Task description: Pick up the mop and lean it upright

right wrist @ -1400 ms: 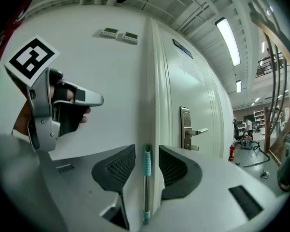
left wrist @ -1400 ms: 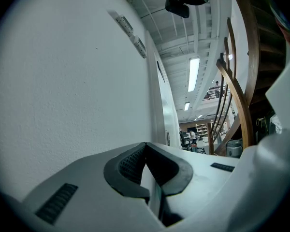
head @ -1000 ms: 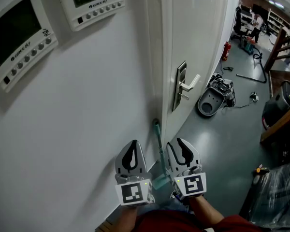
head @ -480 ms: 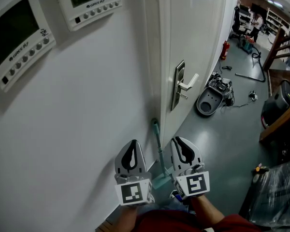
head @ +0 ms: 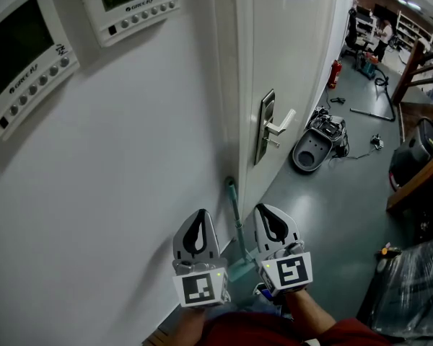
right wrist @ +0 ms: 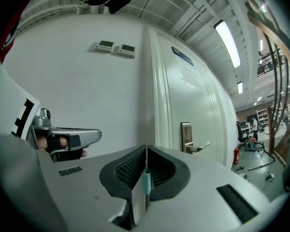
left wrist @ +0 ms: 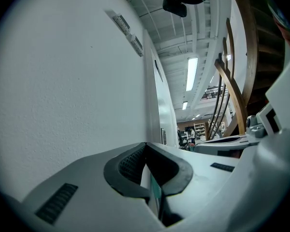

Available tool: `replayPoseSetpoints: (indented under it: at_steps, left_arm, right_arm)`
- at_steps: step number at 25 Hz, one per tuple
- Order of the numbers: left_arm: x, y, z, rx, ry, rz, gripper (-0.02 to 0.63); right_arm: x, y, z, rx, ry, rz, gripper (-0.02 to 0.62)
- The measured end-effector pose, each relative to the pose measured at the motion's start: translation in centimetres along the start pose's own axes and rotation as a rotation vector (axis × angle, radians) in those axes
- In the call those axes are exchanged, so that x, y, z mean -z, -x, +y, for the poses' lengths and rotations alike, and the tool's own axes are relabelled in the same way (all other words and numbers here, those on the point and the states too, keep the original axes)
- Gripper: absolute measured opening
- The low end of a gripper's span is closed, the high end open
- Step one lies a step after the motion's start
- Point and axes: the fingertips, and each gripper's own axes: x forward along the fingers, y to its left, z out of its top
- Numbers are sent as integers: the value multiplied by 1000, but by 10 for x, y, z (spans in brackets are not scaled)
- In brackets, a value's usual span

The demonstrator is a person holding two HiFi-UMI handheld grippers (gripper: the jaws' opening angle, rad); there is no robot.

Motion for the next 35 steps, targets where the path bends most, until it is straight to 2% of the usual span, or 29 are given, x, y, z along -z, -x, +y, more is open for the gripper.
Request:
replayPoseSetpoints:
  at_steps: [8,16,21,35]
  left_arm:
    - [-1,-1,0,-1,2,2,14]
    - [-1,-1,0,0,-4,1,14]
    - [1,-1,0,-4,3,2,14]
    - [3,0,-5,6,13,-1,14]
  right_arm:
    - [-6,-2,1,-6,2,-38,20]
    - [-4,-2,-3,24,8,-18,18]
    - [0,-1,-3,0,17,-39,18]
    - [4,2,-8,15,17,-36,17]
